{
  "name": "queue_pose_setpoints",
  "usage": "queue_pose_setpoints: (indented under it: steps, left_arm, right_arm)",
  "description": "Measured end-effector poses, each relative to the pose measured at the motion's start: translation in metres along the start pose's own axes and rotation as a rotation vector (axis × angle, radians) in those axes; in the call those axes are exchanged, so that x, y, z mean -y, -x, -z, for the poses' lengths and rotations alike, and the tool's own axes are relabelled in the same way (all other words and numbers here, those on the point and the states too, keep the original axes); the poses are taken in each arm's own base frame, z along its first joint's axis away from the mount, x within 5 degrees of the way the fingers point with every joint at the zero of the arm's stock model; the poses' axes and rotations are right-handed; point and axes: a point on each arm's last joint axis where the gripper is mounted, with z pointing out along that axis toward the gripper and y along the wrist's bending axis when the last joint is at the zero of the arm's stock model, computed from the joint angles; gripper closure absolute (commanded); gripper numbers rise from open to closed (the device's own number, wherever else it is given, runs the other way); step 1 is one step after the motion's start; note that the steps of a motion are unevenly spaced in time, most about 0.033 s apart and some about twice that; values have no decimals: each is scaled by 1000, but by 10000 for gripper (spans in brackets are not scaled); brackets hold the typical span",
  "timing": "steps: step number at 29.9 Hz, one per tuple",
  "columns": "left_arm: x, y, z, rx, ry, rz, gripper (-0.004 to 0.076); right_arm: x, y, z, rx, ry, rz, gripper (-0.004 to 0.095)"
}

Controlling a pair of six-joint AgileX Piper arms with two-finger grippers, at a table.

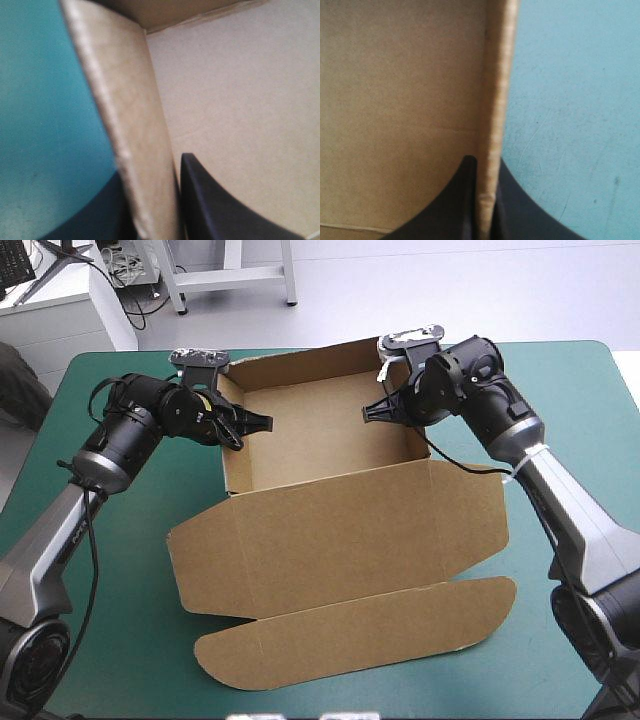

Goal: Fold the box

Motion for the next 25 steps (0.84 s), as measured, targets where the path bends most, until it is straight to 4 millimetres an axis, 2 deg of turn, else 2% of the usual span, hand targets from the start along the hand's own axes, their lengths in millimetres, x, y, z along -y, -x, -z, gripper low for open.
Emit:
queue_pose_setpoints:
  steps: [11, 23, 25]
  left_arm:
    - [-8, -5, -52, -102, 68, 24, 734]
    - [-17, -21, -122, -240, 112, 36, 734]
    - [-17, -20, -126, -249, 115, 38, 734]
  right_arm:
    - [-8, -8, -51, -132, -23, -10, 921]
    - [-7, -25, -132, -279, -35, -4, 928]
    - [-5, -25, -139, -283, -28, -12, 928]
